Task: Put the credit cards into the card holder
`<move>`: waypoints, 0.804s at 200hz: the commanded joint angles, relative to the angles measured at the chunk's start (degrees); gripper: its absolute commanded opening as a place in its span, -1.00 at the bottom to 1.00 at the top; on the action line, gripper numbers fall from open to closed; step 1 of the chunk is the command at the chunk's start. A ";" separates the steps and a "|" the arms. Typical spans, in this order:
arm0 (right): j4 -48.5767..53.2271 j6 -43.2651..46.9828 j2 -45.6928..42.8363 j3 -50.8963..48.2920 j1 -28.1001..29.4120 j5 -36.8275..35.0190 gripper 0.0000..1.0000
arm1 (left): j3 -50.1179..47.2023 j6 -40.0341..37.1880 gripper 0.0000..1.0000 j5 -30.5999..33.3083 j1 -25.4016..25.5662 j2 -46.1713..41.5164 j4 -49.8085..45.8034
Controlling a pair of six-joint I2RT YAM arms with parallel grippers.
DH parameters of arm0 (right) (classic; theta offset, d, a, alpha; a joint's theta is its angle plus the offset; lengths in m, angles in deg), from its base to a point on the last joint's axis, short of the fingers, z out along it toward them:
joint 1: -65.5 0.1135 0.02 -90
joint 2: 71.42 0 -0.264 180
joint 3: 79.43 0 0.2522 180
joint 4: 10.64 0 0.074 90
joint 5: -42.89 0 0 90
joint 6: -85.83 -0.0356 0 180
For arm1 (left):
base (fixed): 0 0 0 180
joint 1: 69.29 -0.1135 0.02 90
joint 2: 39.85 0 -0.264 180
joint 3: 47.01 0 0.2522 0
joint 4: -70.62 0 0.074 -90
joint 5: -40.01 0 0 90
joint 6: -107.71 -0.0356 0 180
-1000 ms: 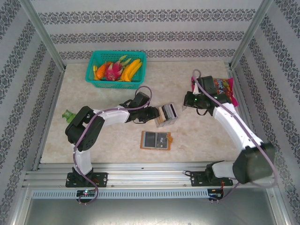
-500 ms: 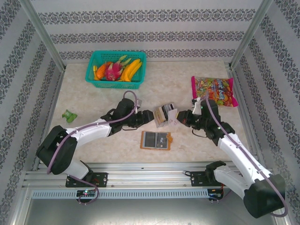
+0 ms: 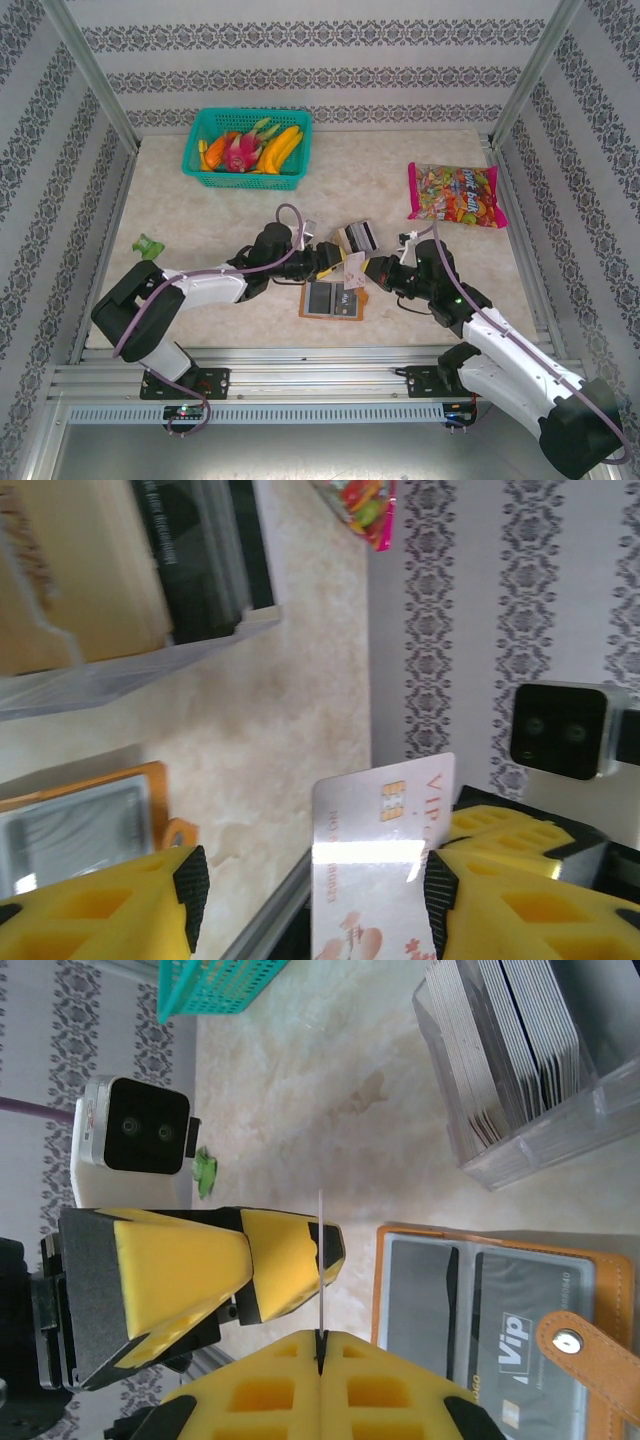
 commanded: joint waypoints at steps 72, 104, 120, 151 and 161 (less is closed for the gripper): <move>-7.97 -3.06 7.88 1.62 -0.01 1.51 -0.99 | 0.90 2.99 -0.61 -2.95 0.88 2.46 10.47; -10.44 -3.77 9.68 2.21 -0.70 4.25 -0.87 | 1.04 3.41 -0.77 -2.24 0.71 2.77 10.80; -11.73 -4.56 9.89 2.17 -1.22 5.40 -0.83 | 1.29 3.51 -0.77 -2.35 0.58 2.87 10.78; -12.71 -5.15 9.55 1.94 -2.42 6.82 -0.72 | 1.04 4.33 -0.78 -2.63 0.20 3.15 12.14; -13.39 -5.40 9.55 1.76 -2.76 7.58 -0.70 | 0.90 4.65 -0.78 -2.76 0.07 3.15 12.89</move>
